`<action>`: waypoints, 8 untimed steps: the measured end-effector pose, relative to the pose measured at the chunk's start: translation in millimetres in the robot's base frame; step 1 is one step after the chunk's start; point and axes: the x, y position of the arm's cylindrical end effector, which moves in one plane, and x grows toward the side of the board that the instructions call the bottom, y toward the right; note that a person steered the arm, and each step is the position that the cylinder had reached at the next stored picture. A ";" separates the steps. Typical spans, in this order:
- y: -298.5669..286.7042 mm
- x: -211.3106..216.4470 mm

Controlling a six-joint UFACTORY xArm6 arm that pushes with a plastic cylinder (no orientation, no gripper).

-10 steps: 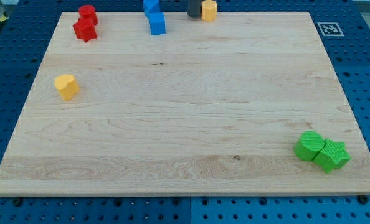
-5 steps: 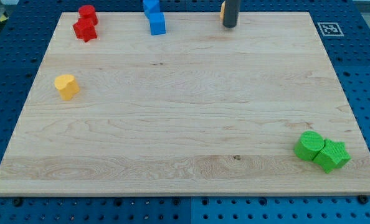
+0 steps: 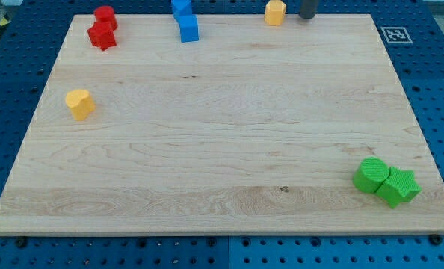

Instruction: Move the yellow hexagon diagonally to the cube

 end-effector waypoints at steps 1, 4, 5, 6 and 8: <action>-35.6 0.6; -125.9 45.0; -136.5 62.7; -174.5 53.7; -232.1 0.9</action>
